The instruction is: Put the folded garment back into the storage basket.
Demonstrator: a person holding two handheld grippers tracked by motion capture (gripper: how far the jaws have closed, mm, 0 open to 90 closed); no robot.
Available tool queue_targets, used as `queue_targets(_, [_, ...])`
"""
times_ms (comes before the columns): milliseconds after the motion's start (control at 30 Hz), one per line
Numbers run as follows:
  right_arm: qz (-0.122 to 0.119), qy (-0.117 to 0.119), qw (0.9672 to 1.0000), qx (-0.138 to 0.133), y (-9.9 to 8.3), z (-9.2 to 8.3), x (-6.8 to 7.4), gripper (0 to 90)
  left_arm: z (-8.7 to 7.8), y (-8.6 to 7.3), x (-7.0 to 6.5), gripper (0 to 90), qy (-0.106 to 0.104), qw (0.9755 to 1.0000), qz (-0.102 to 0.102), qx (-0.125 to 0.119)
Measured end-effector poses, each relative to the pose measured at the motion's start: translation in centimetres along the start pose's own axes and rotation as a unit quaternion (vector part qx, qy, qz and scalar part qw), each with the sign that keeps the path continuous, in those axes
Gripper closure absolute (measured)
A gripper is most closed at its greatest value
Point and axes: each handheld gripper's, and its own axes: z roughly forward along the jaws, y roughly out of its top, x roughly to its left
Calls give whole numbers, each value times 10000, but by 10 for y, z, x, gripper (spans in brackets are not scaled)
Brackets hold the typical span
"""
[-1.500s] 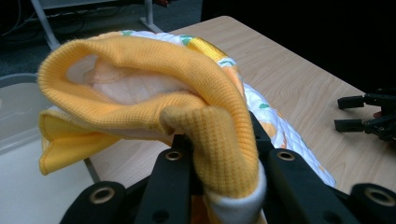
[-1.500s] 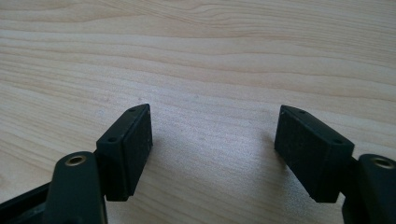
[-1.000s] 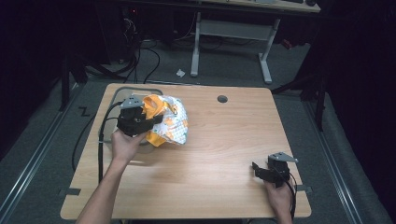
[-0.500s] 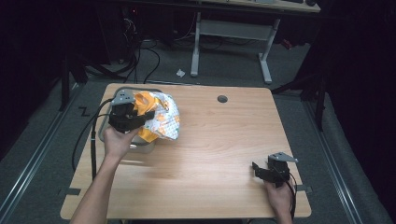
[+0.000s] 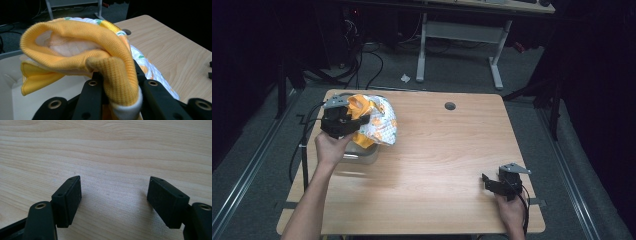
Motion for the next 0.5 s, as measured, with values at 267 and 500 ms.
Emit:
queue_targets(267, [-4,-2,10000,-3,0,0,0,281,-1,-2,11,772,75,10000,-22,44])
queue_targets(500, [-3,-3,10000,-3,0,0,0,281,-3,-4,24,771,116,9999,-71,47])
